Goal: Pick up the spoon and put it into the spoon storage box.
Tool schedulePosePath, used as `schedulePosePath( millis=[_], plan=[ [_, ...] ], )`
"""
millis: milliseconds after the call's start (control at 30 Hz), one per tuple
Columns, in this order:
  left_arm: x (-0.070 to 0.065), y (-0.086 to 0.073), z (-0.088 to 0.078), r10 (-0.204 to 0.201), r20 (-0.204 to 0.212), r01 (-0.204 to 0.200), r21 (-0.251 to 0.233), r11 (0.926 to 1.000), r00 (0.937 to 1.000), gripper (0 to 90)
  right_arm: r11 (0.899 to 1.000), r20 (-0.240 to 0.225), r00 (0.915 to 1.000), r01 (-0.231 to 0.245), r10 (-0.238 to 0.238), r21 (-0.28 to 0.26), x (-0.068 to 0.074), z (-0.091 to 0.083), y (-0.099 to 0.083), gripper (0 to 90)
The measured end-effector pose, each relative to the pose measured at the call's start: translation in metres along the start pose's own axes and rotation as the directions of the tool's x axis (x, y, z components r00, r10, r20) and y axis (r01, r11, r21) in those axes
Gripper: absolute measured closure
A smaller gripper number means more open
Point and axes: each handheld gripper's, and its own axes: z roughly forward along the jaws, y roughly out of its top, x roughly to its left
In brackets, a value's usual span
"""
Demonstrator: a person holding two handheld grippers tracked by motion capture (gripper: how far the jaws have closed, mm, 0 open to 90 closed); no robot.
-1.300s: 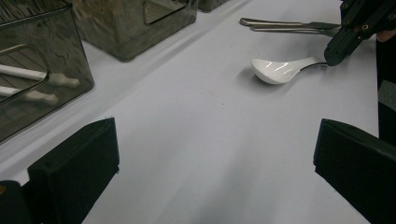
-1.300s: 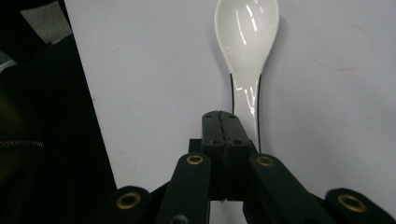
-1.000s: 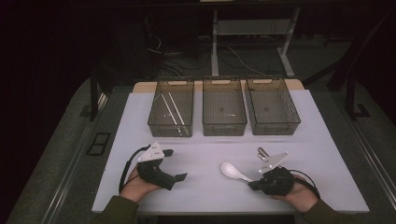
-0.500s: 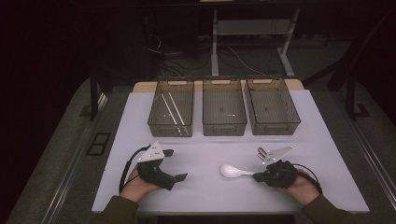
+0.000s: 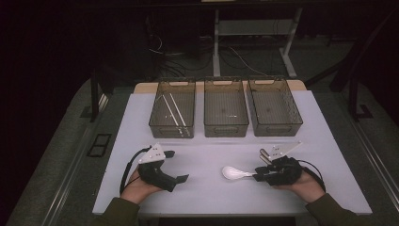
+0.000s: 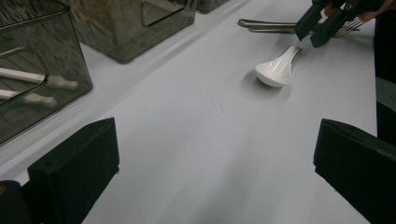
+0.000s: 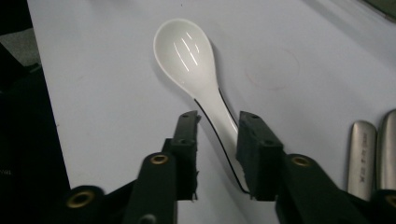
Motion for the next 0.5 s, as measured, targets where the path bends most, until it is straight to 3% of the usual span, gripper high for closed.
schedulePosePath(
  millis=[200, 500],
  plan=[
    [-0.001, 0.0, 0.001, -0.005, 0.001, 0.005, -0.003, 1.0, 1.0, 0.0, 1.0, -0.029, 0.9996, -0.004, 0.003, -0.027, -0.005, 0.006, 0.014, 51.7],
    [0.0, 0.0, 0.001, -0.004, -0.001, 0.004, 0.001, 1.0, 1.0, 0.0, 0.999, -0.065, 0.9976, 0.022, -0.024, -0.024, -0.008, 0.026, 0.034, 46.7]
  ],
)
